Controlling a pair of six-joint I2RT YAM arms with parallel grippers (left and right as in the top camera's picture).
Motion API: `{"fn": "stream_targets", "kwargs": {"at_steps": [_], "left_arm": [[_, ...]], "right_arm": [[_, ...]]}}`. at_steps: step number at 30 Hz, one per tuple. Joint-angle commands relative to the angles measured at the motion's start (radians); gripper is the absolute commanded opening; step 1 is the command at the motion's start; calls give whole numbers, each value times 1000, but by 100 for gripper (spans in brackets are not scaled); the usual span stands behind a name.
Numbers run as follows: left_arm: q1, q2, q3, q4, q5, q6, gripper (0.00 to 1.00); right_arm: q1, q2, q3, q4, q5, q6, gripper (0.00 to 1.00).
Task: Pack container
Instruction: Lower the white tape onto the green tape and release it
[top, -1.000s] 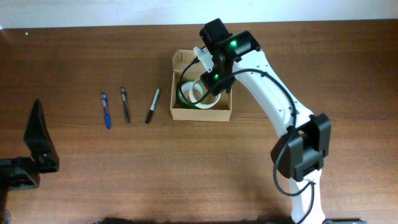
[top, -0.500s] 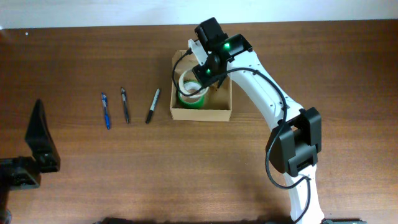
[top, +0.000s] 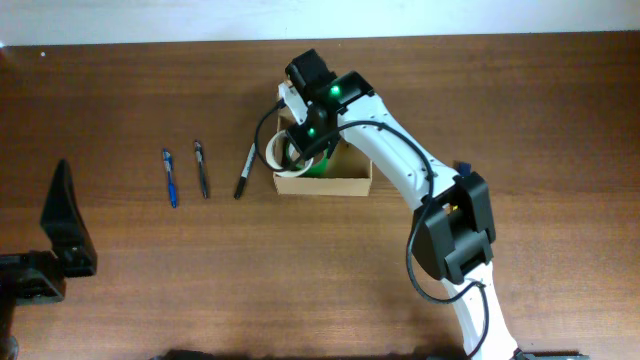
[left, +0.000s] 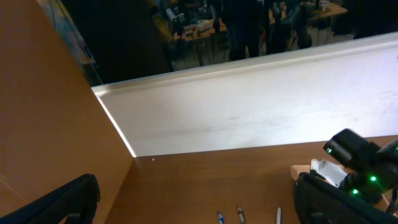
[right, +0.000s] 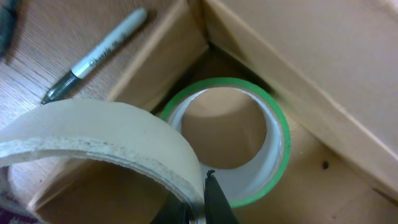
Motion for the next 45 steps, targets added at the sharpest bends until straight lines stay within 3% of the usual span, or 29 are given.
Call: {"fn": "stream_targets", "kwargs": {"at_steps": [1,24,45], "left_arm": [[-3,7,-8,0,14,9,99],[-3,7,-8,0,15,9,99],[-3,7,-8,1,15,9,99]], "right_arm": [[1,25,6,-18,21,5,4],[-113,30,6,-43,24,-5,4],[-60,37,6,73,19,26,4]]}}
